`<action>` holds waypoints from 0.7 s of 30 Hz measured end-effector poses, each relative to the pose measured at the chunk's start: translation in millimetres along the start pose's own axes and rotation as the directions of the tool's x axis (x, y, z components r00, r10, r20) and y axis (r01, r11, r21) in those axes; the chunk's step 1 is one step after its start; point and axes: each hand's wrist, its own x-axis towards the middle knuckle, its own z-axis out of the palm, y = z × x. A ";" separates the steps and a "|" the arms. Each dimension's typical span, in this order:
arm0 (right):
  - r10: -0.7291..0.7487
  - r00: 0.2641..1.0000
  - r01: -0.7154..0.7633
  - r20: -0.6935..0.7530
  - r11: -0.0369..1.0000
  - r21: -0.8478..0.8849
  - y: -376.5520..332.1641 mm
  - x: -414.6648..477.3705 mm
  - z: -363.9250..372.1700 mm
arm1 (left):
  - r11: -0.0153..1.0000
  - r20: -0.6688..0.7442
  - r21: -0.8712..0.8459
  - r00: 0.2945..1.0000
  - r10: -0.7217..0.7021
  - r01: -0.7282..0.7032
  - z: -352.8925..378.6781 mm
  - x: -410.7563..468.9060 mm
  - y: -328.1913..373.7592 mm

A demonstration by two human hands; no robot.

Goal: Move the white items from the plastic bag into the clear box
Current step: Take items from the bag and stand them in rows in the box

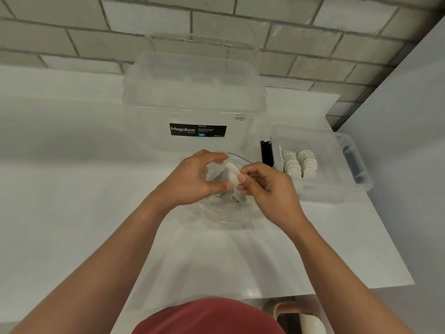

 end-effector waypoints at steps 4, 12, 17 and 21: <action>0.017 0.997 0.002 -0.078 0.971 0.239 1.4 -9.7 -3.1 | 1.000 -0.002 -0.020 1.000 0.013 -0.013 6.1 1.3 1.1; -0.024 0.998 0.021 -0.062 0.998 -0.055 -3.8 -11.4 -18.0 | 0.979 0.062 0.156 0.990 0.123 -0.131 6.9 4.5 4.2; -0.176 0.984 0.177 0.036 0.924 -0.339 -15.3 -5.6 -40.6 | 0.981 0.059 0.150 0.992 0.114 -0.121 11.5 5.1 9.0; -0.224 0.970 0.161 -0.095 0.885 -0.437 -27.8 1.6 -89.8 | 0.998 -0.041 0.040 0.998 0.047 -0.045 15.4 3.1 11.1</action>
